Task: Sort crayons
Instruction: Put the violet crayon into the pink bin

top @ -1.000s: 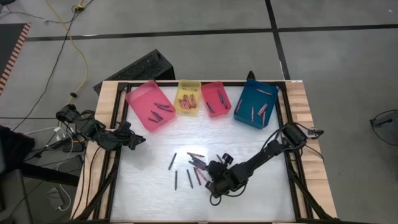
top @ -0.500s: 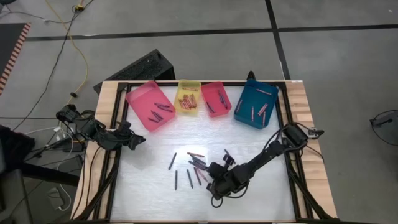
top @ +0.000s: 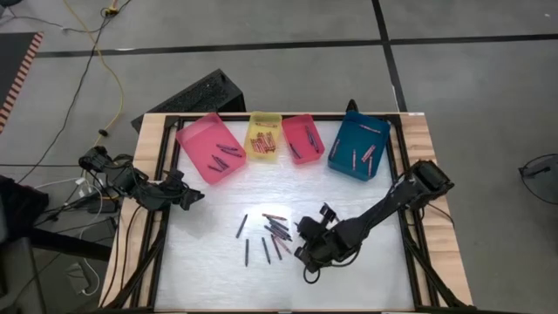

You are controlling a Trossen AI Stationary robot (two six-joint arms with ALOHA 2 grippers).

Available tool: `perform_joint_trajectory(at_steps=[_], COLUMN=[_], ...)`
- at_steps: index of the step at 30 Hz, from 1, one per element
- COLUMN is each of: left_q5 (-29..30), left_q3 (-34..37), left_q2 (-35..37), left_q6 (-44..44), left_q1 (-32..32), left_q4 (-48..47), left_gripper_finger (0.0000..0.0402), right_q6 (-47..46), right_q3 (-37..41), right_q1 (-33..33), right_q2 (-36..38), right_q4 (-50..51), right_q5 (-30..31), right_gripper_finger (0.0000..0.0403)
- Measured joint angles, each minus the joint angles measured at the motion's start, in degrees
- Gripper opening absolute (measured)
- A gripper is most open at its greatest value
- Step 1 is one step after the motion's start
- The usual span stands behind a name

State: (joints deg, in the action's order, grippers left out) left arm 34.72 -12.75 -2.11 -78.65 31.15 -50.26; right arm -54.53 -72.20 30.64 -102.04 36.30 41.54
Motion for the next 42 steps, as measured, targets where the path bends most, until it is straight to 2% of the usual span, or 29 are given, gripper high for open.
perform_joint_trajectory(at_steps=[7, 13, 15, 21, 25, 31, 38, 42], left_q5=[0.00, -0.02, -0.02, -0.02, 0.00, 0.00, 0.00, -0.02], left_q3=[-0.01, 0.01, -0.01, -0.01, 0.00, 0.01, 0.01, 0.01], left_q2=[0.00, 0.00, 0.00, 0.00, 0.02, 0.00, 0.02, 0.00], left_q6=[0.00, 0.00, 0.00, 0.00, 0.00, 0.00, 0.00, -0.01], left_q1=[0.00, -0.01, -0.01, -0.01, -0.01, 0.01, -0.01, -0.01], left_q4=[0.00, 0.00, 0.00, 0.00, 0.00, 0.00, 0.00, 0.00], left_gripper_finger=[0.0165, 0.0165, 0.0165, 0.0165, 0.0165, 0.0165, 0.0165, 0.0165], right_q6=[10.84, 26.05, 31.24, 41.89, 42.92, 39.84, 38.10, 38.44], right_q3=[-0.04, -0.06, -0.06, -0.07, -0.13, -2.81, -16.82, -26.53], right_q1=[-4.19, -8.32, -10.11, -16.83, -21.48, -28.14, -33.28, -35.12], right_q2=[5.13, 6.65, 6.25, 2.59, -1.19, -8.55, -20.29, -26.62], right_q4=[-4.50, -18.57, -24.75, -46.96, -59.97, -72.67, -71.16, -66.69], right_q5=[2.25, 1.64, -1.17, -17.85, -24.45, -25.61, -37.14, -38.58], right_gripper_finger=[0.0005, 0.0005, 0.0005, 0.0005, 0.0005, 0.0005, 0.0005, 0.0005])
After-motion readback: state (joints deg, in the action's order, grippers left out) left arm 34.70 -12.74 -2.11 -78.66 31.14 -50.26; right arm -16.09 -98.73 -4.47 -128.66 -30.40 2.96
